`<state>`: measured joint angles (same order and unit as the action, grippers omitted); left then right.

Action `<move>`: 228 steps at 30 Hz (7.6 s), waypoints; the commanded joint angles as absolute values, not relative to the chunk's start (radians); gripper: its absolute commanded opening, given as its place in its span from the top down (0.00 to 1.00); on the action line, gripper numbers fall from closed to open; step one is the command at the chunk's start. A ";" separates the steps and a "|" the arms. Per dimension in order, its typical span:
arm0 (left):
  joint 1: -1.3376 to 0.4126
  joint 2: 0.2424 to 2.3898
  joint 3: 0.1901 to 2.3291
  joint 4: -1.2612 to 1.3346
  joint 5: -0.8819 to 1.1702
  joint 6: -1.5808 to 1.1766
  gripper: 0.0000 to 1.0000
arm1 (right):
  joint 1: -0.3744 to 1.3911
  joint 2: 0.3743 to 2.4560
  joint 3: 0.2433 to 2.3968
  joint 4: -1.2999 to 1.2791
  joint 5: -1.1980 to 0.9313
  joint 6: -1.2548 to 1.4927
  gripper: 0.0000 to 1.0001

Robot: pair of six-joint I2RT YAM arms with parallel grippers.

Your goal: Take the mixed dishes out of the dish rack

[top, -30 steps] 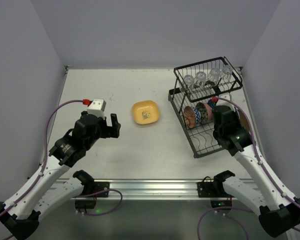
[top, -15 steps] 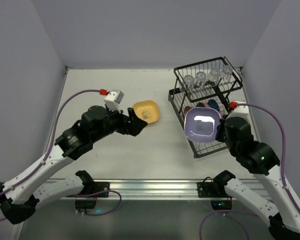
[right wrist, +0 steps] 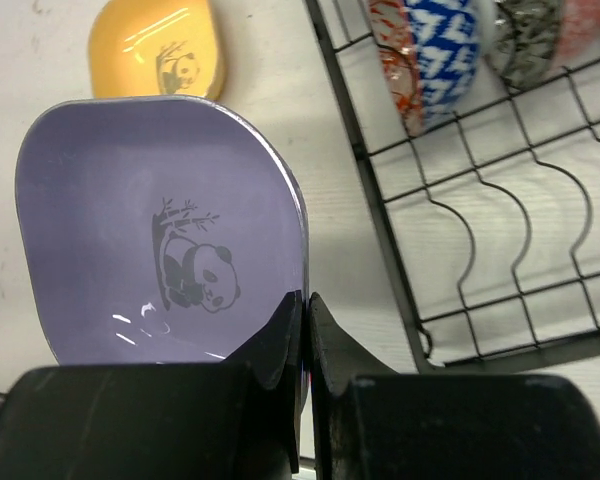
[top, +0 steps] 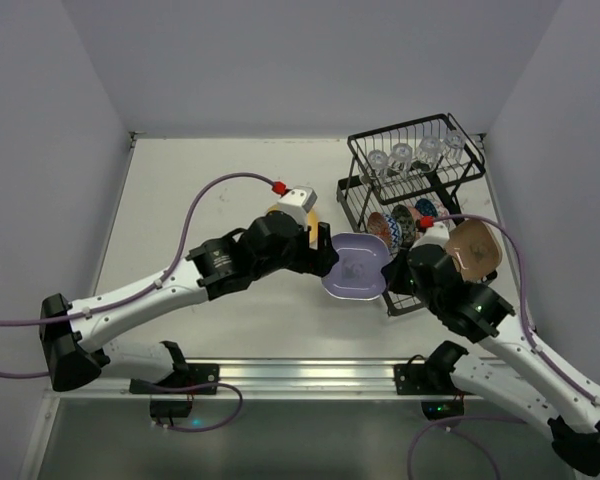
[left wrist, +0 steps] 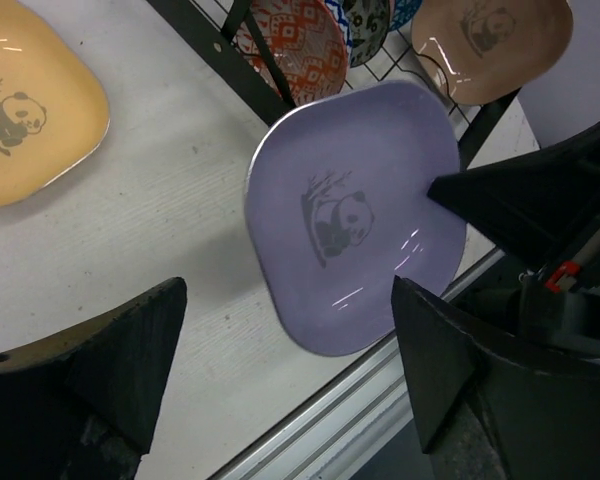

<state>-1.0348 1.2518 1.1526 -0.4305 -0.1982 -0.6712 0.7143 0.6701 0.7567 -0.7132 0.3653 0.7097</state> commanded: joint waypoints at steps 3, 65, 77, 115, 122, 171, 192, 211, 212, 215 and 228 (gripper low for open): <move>-1.054 1.276 1.235 -0.425 -0.353 -0.664 0.24 | 0.801 0.721 0.770 -0.520 0.414 0.764 1.00; -0.414 1.873 1.422 -0.422 -0.060 -0.672 0.92 | 0.821 0.316 0.859 -0.853 0.830 0.561 0.01; -0.416 1.799 1.396 -0.420 -0.060 -0.667 0.36 | 0.818 0.459 0.876 -0.856 0.815 0.543 0.01; -0.644 0.672 0.831 -0.607 -0.227 -0.422 0.00 | 0.204 1.000 0.932 -0.683 0.792 -0.321 0.23; -0.698 0.631 0.836 -0.626 -0.304 -0.445 0.00 | 0.075 1.140 0.977 -0.628 0.710 -0.359 0.27; -0.807 0.603 0.848 -0.675 -0.423 -0.495 0.00 | -0.057 1.229 0.733 -0.103 0.758 -0.575 0.96; -0.810 0.620 0.851 -0.678 -0.431 -0.497 0.00 | -0.008 1.192 0.696 0.137 0.911 -0.692 1.00; -0.810 0.624 0.851 -0.680 -0.450 -0.502 0.00 | -0.008 0.973 0.931 -0.466 0.766 -0.189 1.00; -0.810 0.623 0.851 -0.678 -0.446 -0.497 0.00 | -0.008 0.957 0.958 -0.485 0.762 -0.177 1.00; -0.811 0.618 0.856 -0.672 -0.424 -0.485 0.00 | -0.008 0.890 1.037 -0.633 0.706 -0.089 1.00; -0.816 0.774 0.979 -0.520 -0.100 -0.566 0.00 | -0.008 0.464 0.998 -0.768 -0.108 0.375 1.00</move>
<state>-0.8062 0.7231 0.9333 -0.6392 -0.2481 -0.5144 -0.0067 0.5514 1.0847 -0.8349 0.2081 0.1947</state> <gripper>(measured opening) 0.997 0.036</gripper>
